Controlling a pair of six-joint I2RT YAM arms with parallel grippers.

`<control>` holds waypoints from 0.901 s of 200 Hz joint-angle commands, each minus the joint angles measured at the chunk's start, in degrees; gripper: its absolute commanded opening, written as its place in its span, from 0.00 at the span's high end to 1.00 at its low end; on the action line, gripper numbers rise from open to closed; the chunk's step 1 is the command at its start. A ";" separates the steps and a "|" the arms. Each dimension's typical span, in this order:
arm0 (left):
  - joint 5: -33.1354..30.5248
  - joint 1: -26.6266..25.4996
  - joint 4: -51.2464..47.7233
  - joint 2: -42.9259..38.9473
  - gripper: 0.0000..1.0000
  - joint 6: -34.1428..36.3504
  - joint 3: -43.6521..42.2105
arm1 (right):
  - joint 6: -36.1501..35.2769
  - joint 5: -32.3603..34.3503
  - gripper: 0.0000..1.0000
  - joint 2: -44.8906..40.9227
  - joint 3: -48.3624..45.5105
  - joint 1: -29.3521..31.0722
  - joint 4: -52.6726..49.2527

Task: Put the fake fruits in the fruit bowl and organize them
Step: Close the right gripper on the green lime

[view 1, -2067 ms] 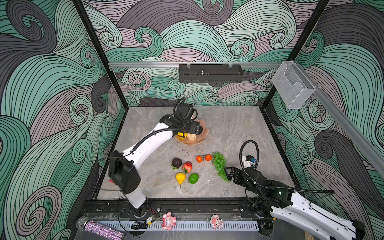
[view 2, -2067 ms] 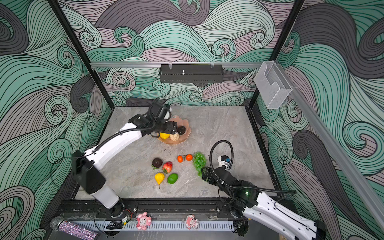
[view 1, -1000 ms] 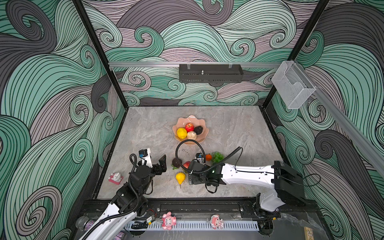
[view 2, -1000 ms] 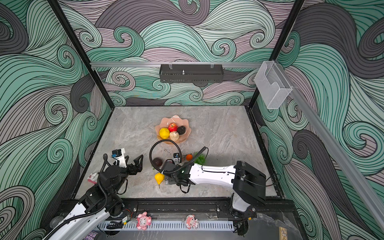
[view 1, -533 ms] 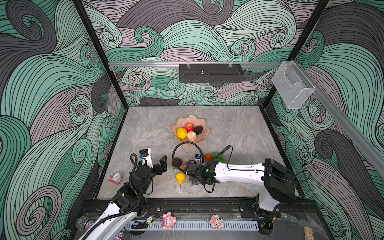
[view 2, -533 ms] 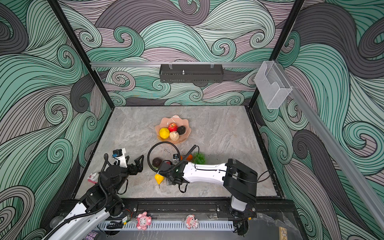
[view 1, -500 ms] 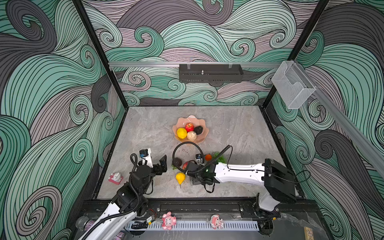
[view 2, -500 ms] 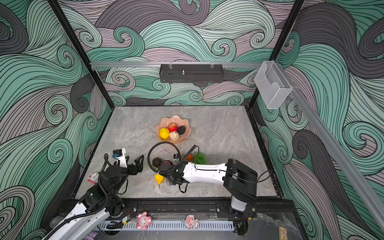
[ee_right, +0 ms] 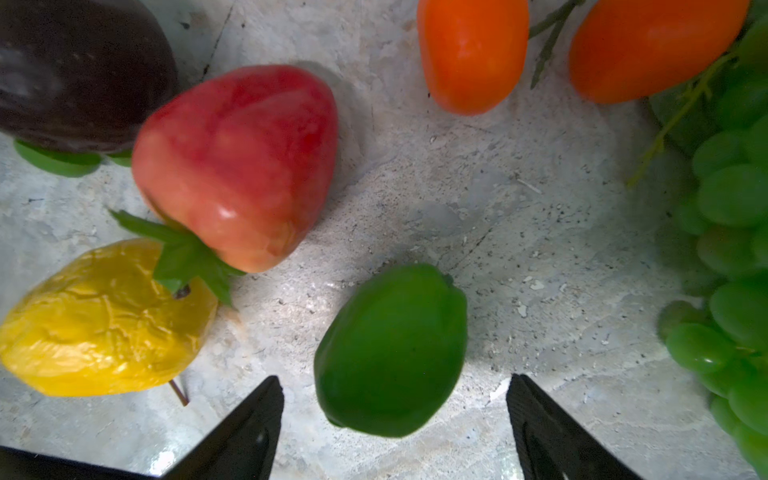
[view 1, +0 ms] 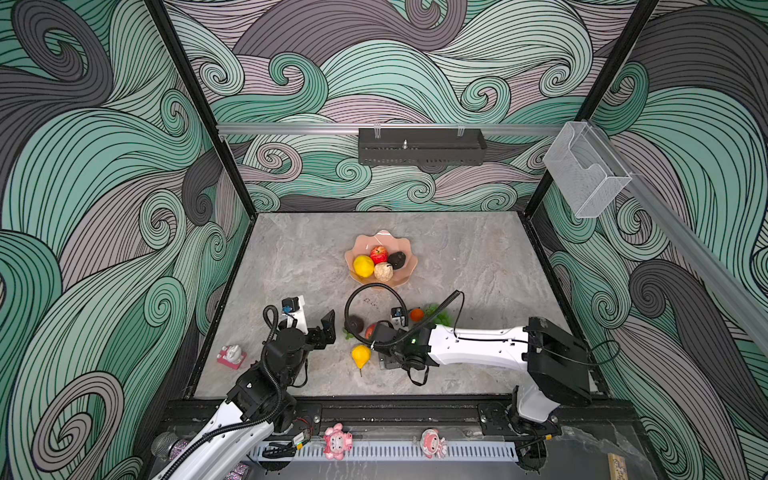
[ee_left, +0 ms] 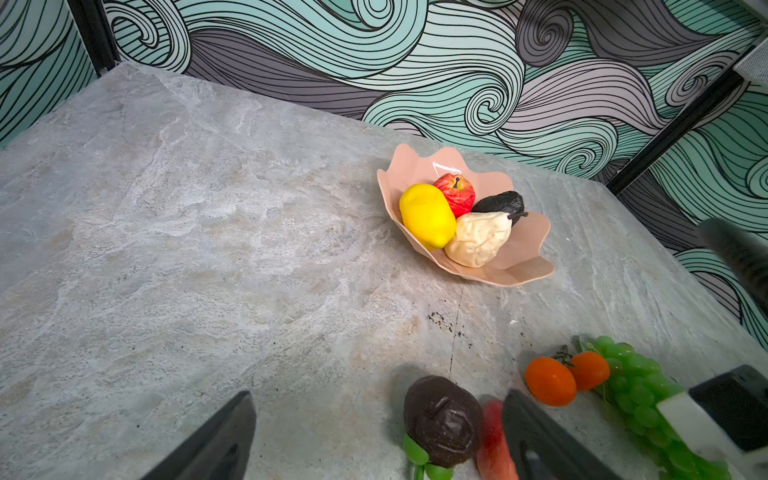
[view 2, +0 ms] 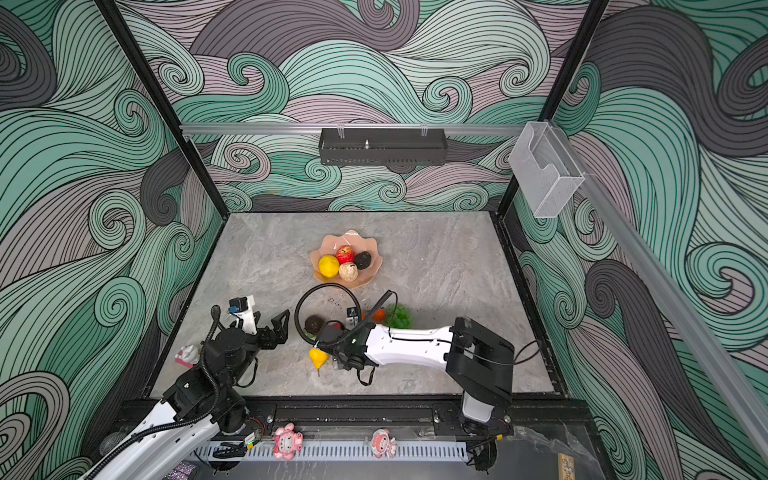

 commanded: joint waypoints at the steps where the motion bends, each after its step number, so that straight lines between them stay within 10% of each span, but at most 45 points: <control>1: -0.16 0.40 1.00 0.17 0.06 0.06 -0.21 | -0.63 -0.48 0.16 2.19 1.17 -0.48 -0.01; 180: 3.07 0.36 4.91 6.40 0.04 -1.47 -0.42 | -2.60 3.97 0.51 -5.02 -3.95 -0.89 1.45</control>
